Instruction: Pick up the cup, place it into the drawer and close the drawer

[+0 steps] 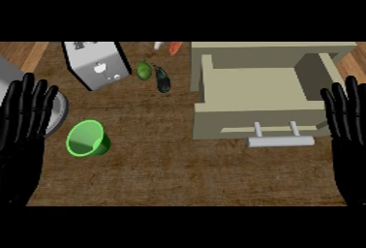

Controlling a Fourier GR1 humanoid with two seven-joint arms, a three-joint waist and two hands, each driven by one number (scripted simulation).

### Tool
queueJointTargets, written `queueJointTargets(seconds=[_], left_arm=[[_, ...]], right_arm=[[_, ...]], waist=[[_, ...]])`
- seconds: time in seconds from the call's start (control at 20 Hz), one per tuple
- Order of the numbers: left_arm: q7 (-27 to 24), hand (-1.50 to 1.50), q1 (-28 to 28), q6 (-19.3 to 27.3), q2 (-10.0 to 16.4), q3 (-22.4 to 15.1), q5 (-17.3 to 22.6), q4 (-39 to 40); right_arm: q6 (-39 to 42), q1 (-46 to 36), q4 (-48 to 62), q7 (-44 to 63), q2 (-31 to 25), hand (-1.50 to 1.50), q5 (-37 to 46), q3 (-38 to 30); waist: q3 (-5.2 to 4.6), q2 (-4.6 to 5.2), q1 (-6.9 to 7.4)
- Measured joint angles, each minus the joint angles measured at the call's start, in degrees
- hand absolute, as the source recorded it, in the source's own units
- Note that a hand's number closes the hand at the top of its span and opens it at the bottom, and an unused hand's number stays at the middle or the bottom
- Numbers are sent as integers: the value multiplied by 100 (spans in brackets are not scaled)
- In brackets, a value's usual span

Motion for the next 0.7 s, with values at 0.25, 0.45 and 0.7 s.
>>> queueJointTargets(seconds=[0.25, 0.45, 0.7], left_arm=[[-382, -150, -91, -383, 141, 321, 484, 416], [-455, -150, -118, -620, 21, 468, 1113, 896], [-150, -150, -333, -759, 65, 688, 1682, 1193]], right_arm=[[100, -101, 75, 90, -75, -150, -36, -49], [373, -53, 145, 219, -95, -150, -402, 18], [397, -141, 117, 493, -33, -150, -519, 113]], waist=[[51, -68, 113], [63, -79, 131], [70, -91, 148]])
